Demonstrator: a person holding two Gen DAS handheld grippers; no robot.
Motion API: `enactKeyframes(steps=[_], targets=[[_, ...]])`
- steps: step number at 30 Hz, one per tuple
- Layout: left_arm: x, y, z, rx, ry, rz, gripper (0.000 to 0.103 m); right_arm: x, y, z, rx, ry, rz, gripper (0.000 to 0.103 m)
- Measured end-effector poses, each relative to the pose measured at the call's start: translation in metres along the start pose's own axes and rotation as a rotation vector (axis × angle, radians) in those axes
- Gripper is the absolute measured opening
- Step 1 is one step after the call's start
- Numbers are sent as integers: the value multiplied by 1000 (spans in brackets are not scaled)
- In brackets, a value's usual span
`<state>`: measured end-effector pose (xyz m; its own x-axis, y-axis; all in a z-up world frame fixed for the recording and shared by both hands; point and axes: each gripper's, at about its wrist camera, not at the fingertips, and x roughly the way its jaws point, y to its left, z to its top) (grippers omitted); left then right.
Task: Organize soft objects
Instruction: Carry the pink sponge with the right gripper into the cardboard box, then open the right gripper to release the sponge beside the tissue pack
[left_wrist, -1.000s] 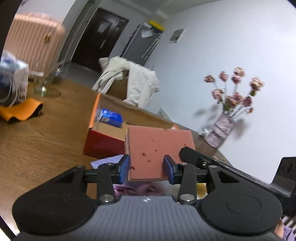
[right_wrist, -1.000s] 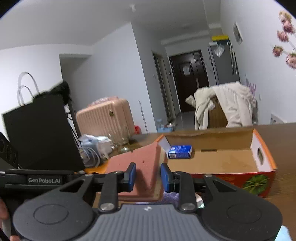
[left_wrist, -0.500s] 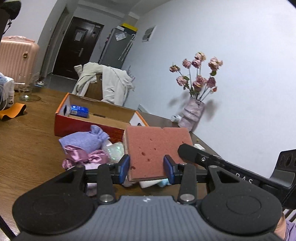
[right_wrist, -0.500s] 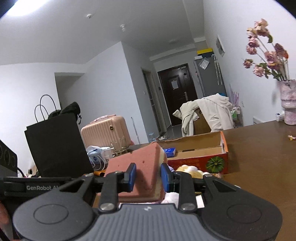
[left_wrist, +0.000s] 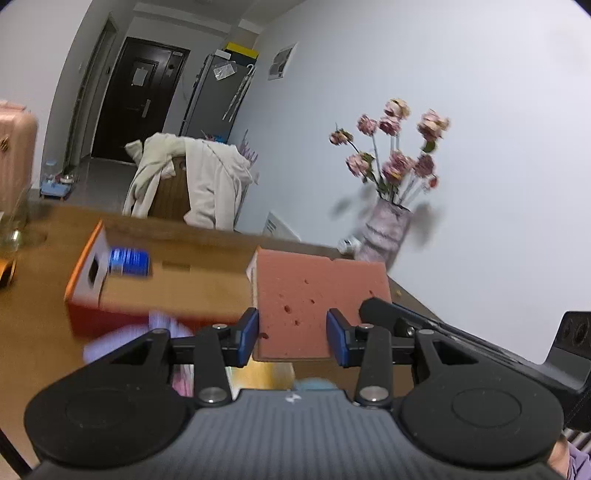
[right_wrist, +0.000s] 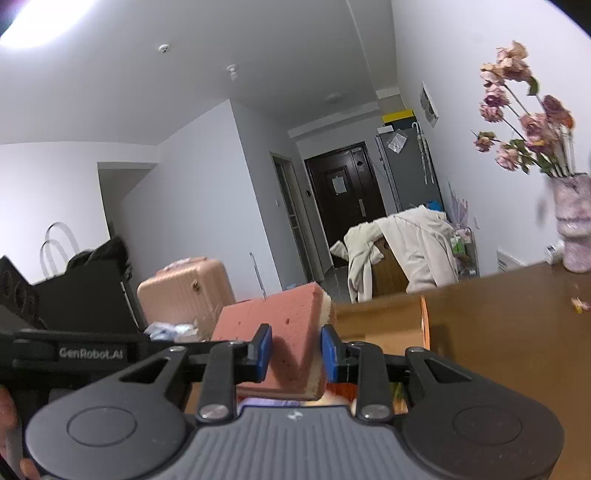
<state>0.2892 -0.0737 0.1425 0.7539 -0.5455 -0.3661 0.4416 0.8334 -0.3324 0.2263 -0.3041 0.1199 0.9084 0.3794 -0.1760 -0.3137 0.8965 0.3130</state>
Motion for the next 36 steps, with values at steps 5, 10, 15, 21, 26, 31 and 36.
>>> enactKeyframes(steps=[5,10,15,21,26,31,36], targets=[[76,29,65,-17,46,15,40,84,-38,51,30,44,11,28],[174,68,107,-106,145,38,40,188,-99,73,141,206,-6,28],[271,105,94,-177,283,74,40,266,-146,59,194,355,-85,29],[329,135,63,-220,368,91,40,322,-161,28,102,474,-187,31],[343,145,57,-263,413,90,44,336,-160,22,54,468,-239,30],[325,140,66,-224,375,81,51,324,-150,33,8,406,-257,50],[281,119,88,-131,324,87,55,289,-132,59,-42,341,-226,66]])
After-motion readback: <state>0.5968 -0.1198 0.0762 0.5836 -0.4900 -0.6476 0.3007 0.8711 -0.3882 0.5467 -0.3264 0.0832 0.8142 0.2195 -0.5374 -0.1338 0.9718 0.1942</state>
